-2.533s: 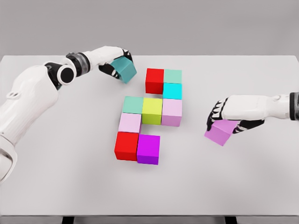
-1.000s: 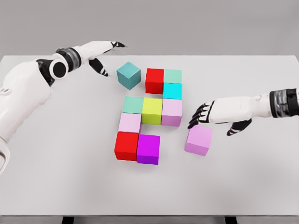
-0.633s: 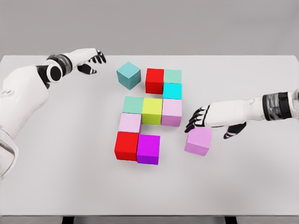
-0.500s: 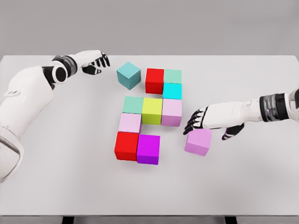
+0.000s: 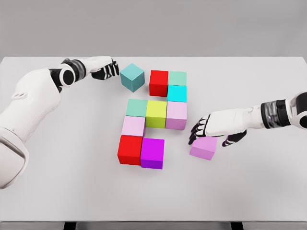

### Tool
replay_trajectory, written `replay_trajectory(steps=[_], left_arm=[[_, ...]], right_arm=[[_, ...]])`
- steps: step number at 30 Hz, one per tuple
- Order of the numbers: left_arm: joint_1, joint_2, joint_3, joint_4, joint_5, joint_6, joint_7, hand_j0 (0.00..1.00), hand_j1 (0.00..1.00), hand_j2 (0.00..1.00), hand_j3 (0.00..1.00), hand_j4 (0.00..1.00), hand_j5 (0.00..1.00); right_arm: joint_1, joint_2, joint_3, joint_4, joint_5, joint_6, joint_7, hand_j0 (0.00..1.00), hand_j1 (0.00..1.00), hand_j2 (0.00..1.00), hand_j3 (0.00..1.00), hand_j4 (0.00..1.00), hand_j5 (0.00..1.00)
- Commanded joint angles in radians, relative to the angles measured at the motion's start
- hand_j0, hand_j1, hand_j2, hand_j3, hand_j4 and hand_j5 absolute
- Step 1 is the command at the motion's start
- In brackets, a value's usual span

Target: Assemble the squares on the desktop into the number 2

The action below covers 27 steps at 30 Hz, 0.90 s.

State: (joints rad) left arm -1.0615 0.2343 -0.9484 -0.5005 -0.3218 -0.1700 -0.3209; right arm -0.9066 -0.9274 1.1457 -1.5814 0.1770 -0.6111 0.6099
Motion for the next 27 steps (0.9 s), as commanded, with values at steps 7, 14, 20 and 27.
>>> replay_trajectory(steps=[7, 14, 20, 27], left_arm=[[0.002, -0.003, 0.002, -0.009, 0.004, -0.003, -0.009, 0.51, 0.51, 0.51, 0.51, 0.51, 0.51], [0.003, -0.003, 0.0, -0.01, 0.006, -0.009, -0.012, 0.51, 0.51, 0.51, 0.51, 0.51, 0.51], [0.003, -0.004, 0.0, -0.012, 0.006, -0.011, -0.026, 0.51, 0.51, 0.51, 0.51, 0.51, 0.51], [0.003, -0.003, -0.001, -0.02, 0.006, -0.022, -0.032, 0.51, 0.51, 0.51, 0.51, 0.51, 0.51]], right_arm=[[-0.003, 0.007, 0.005, -0.009, -0.002, 0.0, 0.001, 0.72, 0.72, 0.72, 0.72, 0.72, 0.72], [-0.003, 0.007, 0.006, -0.025, -0.002, 0.0, 0.001, 0.68, 0.68, 0.68, 0.68, 0.68, 0.68], [-0.012, 0.004, 0.003, -0.048, -0.004, 0.0, 0.001, 0.67, 0.67, 0.67, 0.67, 0.67, 0.67], [-0.014, 0.007, 0.002, -0.062, -0.005, 0.0, 0.001, 0.67, 0.67, 0.67, 0.67, 0.67, 0.67]])
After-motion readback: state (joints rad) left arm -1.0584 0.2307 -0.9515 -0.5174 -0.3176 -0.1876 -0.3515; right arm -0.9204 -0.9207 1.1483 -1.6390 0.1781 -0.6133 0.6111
